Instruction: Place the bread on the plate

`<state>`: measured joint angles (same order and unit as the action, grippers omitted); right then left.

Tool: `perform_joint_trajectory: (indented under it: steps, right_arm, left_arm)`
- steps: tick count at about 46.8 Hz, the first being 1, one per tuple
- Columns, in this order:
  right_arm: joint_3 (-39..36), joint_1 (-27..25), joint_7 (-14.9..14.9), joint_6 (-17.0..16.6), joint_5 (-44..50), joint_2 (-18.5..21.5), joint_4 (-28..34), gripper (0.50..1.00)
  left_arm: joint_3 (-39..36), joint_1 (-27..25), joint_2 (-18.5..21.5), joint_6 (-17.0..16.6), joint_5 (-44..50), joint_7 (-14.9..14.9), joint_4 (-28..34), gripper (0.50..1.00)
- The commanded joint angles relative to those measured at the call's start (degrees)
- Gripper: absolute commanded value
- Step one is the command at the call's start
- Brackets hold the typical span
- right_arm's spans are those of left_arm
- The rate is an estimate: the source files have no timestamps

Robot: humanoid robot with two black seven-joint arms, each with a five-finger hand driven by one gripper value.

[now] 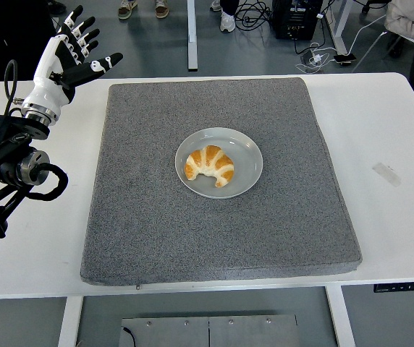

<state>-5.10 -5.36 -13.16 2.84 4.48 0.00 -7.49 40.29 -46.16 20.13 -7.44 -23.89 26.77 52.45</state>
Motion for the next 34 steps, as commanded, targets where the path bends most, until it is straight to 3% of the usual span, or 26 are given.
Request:
perform_joint_trajectory:
  steps: [1,5,16,25,34]
  right_arm:
    - [0.0,0.0,0.0,0.0,0.0,0.0,0.0,1.000]
    - [0.0,0.0,0.0,0.0,0.0,0.0,0.0,1.000]
    - [0.0,0.0,0.0,0.0,0.0,0.0,-0.1,1.000]
    - [0.0,0.0,0.1,0.0,0.0,0.0,-0.1,1.000]
    - [-0.2,0.3,0.0,0.0,0.0,0.0,-0.5,1.000]
  left_arm:
    - [1.5,0.5,0.1,1.0,2.7,-0.1,-0.3,0.949]
    - [2.4,0.6,0.3,2.8,5.5,-0.2,-1.6,0.949]
    - [4.4,-0.2,-0.1,11.2,12.4,-1.0,-13.0,0.949]
    - [4.4,-0.9,-0.7,15.0,14.3,-1.1,-16.4,0.949]
    - [4.4,-1.2,-2.1,16.1,16.8,-1.3,-18.1,0.949]
